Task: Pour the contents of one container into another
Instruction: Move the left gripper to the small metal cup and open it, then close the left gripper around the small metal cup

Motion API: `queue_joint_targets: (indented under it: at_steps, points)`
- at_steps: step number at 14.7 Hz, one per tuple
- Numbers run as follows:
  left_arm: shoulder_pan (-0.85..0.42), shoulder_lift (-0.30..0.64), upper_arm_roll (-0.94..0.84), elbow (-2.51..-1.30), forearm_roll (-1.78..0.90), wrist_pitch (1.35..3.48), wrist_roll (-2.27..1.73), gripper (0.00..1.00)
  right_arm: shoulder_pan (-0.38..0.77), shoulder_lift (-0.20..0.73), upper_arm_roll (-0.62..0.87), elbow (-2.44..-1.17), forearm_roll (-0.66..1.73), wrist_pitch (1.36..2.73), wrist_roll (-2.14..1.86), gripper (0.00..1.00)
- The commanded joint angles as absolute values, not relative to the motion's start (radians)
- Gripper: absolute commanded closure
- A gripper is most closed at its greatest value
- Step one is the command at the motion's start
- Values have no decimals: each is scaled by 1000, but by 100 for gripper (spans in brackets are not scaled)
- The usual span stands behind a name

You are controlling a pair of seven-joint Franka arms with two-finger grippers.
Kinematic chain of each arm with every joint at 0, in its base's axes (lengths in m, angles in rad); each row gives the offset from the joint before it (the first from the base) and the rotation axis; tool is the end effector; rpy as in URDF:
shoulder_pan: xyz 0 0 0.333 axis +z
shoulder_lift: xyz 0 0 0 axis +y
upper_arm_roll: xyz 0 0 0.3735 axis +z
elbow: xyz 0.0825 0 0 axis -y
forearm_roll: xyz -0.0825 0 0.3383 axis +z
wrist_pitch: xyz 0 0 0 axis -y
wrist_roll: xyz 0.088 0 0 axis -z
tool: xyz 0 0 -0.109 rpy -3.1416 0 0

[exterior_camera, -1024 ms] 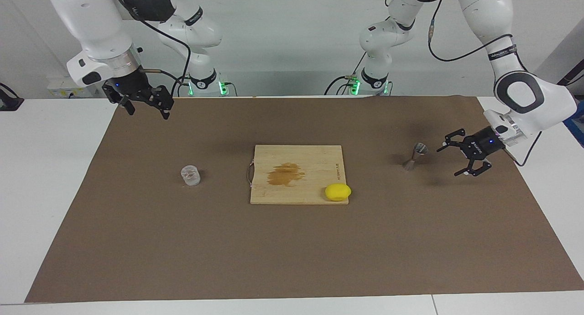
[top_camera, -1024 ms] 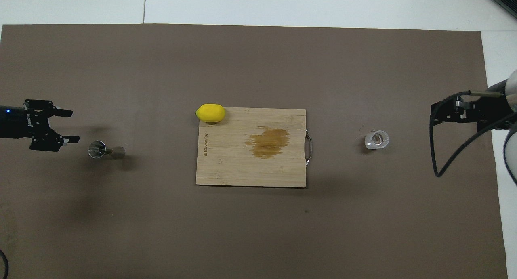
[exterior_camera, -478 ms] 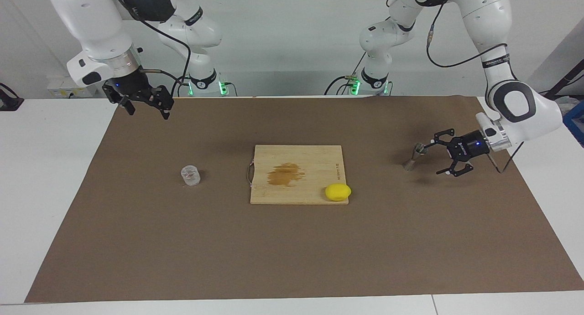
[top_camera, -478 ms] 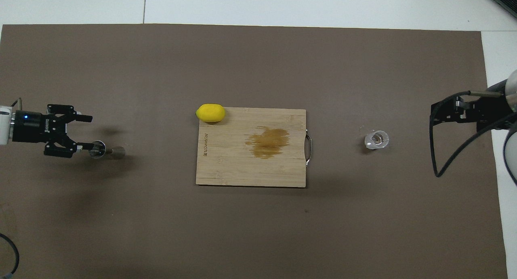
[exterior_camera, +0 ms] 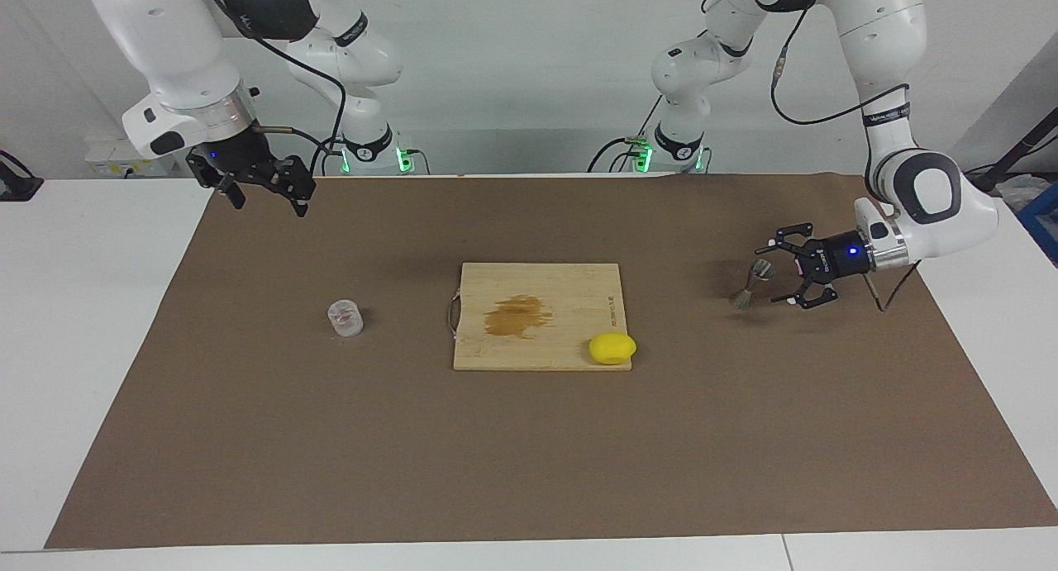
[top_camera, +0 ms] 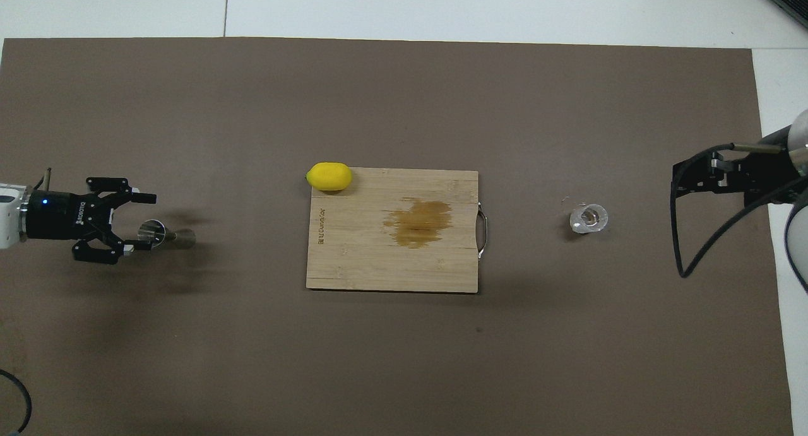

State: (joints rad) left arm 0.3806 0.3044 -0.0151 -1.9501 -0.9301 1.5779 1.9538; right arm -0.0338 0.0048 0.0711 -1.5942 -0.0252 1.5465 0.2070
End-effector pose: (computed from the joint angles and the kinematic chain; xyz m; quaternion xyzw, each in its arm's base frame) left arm 0.5286 0.1100 0.4090 0.6983 -0.4945 0.2700 0.4415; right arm 0.5067 0.0160 0.6656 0.9960 -0.0847 -0.0245 0.0155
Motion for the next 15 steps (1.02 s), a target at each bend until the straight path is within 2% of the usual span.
queue_joint_targets:
  at_steps: [1, 4, 10, 15]
  points:
    - [428, 291, -20, -1974, -992, 1510, 2058, 0, -46, -21, 77, -1623, -28, 1546, 204, 0]
    - [455, 359, -20, -1974, -1066, 1442, 2184, 0, -46, -21, 77, -1623, -26, 1551, 204, 0]
    - [462, 374, -20, -2026, -1104, 1448, 2327, 0, -46, -25, 77, -1624, -26, 1551, 204, 0]
    - [483, 429, -18, -2034, -1115, 1384, 2378, 0, -46, -25, 77, -1624, -26, 1549, 206, 0]
